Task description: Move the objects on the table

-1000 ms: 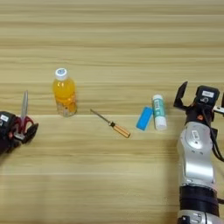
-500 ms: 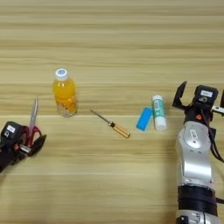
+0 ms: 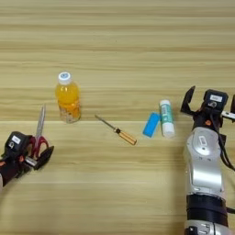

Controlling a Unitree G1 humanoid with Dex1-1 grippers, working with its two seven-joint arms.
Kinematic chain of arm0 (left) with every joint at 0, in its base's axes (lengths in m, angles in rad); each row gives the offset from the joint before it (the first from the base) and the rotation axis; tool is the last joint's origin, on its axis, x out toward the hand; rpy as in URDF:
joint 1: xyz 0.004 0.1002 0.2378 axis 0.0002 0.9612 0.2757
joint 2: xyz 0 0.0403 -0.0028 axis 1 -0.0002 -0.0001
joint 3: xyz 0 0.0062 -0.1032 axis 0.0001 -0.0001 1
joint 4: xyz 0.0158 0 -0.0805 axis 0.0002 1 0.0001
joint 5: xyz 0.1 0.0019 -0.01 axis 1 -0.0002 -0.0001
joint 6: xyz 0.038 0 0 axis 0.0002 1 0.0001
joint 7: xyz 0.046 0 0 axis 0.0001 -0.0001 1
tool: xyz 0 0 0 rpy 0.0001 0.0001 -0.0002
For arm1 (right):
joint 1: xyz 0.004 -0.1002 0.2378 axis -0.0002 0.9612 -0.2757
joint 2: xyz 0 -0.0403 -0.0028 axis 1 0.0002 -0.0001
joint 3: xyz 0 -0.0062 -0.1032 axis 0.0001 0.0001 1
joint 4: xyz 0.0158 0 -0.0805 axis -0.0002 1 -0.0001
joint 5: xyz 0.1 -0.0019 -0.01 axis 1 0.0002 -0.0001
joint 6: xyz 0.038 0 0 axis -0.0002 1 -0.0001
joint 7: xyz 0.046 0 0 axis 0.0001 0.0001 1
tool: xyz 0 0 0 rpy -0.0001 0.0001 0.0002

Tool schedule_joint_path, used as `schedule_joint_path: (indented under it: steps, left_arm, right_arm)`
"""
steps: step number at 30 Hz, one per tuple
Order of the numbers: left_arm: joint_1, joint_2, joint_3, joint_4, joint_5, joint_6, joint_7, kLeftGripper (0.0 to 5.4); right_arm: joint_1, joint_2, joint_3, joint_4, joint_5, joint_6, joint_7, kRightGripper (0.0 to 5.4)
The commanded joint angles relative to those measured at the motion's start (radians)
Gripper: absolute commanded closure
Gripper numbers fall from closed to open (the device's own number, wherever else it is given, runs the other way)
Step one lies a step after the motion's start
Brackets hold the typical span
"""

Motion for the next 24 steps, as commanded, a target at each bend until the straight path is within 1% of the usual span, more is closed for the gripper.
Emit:
schedule_joint_path:
  steps: [1,2,4,7,10,13,17,19,24]
  left_arm:
    - [-0.001,0.001,0.005,0.015,0.018,-0.016,0.018,0.62]
    - [-0.003,-0.001,0.01,0.014,0.018,-0.023,0.023,0.49]
    - [-0.008,-0.006,0.02,0.011,0.016,-0.036,0.03,0.4]
    - [-0.018,-0.013,0.034,0.012,0.004,-0.049,0.032,0.03]
    - [-0.039,-0.024,0.06,0.02,-0.013,-0.068,0.037,0.03]
    - [-0.068,-0.047,0.098,0.032,-0.044,-0.1,0.048,0.03]
    - [-0.125,-0.088,0.144,0.074,-0.071,-0.178,0.069,0.03]
    - [-0.152,-0.101,0.152,0.102,-0.066,-0.215,0.08,0.03]
    - [-0.24,-0.123,0.18,0.219,-0.043,-0.329,0.123,0.03]
  right_arm:
    - [-0.006,0.003,0.004,-0.021,-0.005,0.014,0.001,0.0]
    - [-0.006,0.003,0.005,-0.021,-0.006,0.014,0.001,0.0]
    - [-0.006,0.003,0.005,-0.02,-0.006,0.014,0.001,0.0]
    - [-0.006,0.003,0.006,-0.019,-0.006,0.014,0.001,0.0]
    - [-0.008,0.003,0.008,-0.016,-0.007,0.014,0.001,0.0]
    - [-0.008,0.002,0.009,-0.014,-0.007,0.013,0.001,0.0]
    - [-0.009,0.002,0.01,-0.011,-0.007,0.011,0.001,0.0]
    - [-0.009,0.002,0.01,-0.011,-0.007,0.011,0.001,0.0]
    - [-0.007,0.002,0.01,-0.008,-0.007,0.006,0.001,0.0]
